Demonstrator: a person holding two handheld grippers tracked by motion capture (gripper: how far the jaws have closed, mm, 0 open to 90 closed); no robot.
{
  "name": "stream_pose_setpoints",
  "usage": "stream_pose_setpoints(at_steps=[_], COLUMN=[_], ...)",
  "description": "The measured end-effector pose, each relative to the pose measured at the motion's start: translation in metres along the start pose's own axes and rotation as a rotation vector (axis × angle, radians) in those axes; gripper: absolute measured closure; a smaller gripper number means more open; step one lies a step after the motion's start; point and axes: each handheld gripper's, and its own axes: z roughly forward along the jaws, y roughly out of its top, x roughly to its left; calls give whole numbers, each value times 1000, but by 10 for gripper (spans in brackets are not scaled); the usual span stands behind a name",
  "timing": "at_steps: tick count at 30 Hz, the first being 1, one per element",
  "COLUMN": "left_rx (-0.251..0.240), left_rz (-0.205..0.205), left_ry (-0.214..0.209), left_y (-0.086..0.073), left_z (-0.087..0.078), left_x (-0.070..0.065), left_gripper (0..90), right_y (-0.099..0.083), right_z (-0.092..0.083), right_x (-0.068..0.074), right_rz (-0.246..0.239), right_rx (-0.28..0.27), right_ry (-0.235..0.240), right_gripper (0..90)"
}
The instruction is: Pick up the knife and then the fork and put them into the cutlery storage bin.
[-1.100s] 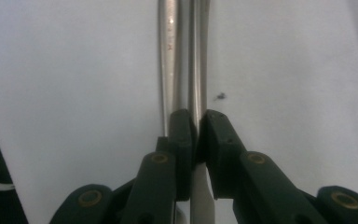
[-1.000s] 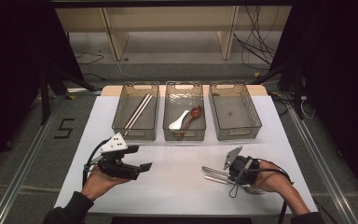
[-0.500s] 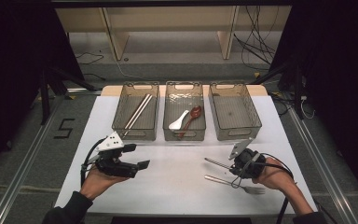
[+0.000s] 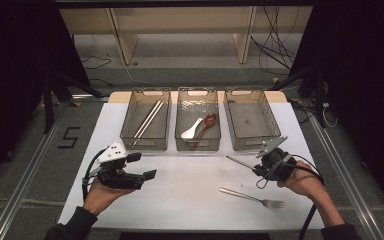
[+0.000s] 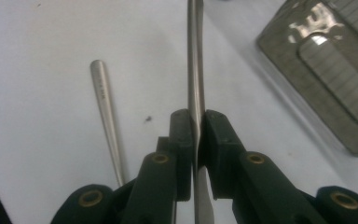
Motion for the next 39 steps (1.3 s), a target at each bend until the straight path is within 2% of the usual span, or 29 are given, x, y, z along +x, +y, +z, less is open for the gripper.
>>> stream_pose_setpoints(at_steps=[7, 20, 28, 39], left_rx=[-7, 4, 4, -2], left_rz=[-9, -7, -8, -11], left_ry=[16, 11, 8, 8], left_y=[-2, -3, -3, -3], left_z=[-3, 1, 1, 0], left_x=[2, 0, -1, 0], left_gripper=[165, 158, 158, 158], right_y=[8, 36, 51, 65], right_z=[-9, -16, -10, 4], right_x=[-17, -53, -75, -103], right_rz=[28, 86, 133, 206], right_rx=[-31, -53, -53, -26], right_ry=[-34, -81, -114, -161], right_gripper=[827, 828, 829, 829])
